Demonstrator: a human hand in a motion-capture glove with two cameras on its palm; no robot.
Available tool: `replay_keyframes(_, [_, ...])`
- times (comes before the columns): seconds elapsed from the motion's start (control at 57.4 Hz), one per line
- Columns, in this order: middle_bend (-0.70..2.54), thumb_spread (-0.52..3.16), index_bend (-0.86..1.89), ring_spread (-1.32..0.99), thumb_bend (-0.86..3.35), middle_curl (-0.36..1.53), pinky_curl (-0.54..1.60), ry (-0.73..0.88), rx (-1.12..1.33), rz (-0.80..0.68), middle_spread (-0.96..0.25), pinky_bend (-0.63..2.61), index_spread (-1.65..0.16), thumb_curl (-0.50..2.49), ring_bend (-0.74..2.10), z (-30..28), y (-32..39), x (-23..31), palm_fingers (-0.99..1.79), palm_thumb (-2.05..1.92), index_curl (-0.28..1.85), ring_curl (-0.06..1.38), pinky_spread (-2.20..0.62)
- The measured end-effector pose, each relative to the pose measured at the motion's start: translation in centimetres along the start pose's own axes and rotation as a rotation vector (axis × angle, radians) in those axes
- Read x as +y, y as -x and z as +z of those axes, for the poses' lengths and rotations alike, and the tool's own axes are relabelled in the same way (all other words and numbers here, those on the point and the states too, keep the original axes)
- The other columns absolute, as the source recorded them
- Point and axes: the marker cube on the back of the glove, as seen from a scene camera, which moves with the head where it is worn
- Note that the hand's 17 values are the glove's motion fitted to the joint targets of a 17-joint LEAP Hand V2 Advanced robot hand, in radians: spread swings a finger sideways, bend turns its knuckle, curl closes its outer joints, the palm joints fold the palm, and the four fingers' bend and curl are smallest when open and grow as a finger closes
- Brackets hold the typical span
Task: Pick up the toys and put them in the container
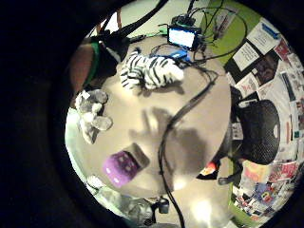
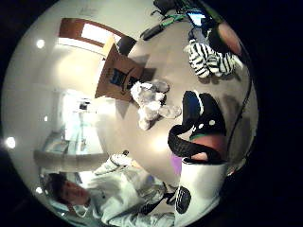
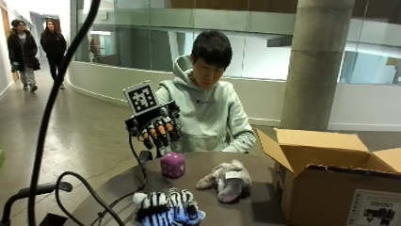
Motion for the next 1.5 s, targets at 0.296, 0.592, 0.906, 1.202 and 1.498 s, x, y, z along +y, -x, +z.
replay_keyframes(0.296, [0.34,1.30,0.16,-0.21,0.41,0.16,0.22,0.170,0.103,0.039,-0.08,0.53,-0.20,0.17,0.52,-2.4,0.1,-0.8,0.58,0.33,0.14,0.18,-0.12])
replay_keyframes(0.592, [0.16,1.46,0.17,-0.13,0.28,0.19,0.32,0.321,0.228,0.031,-0.04,0.76,-0.27,0.19,0.31,-5.4,3.1,-4.1,-0.04,0.09,0.20,0.16,-0.04])
replay_keyframes(0.906, [0.13,1.34,0.13,-0.06,0.11,0.21,0.33,0.337,0.239,0.101,-0.05,0.74,-0.29,0.20,0.18,-7.4,4.4,-8.7,-0.21,-0.03,0.24,0.17,0.00])
replay_keyframes(1.202, [0.12,1.27,0.12,-0.05,-0.02,0.21,0.33,0.257,0.238,0.047,-0.05,0.71,-0.29,0.22,0.16,-5.2,3.5,-12.2,-0.24,-0.01,0.24,0.19,0.01])
replay_keyframes(1.498, [0.13,1.15,0.07,-0.04,-0.05,0.21,0.35,0.302,0.229,0.089,-0.06,0.73,-0.29,0.23,0.15,3.6,-0.8,-14.5,-0.31,-0.06,0.19,0.19,0.02])
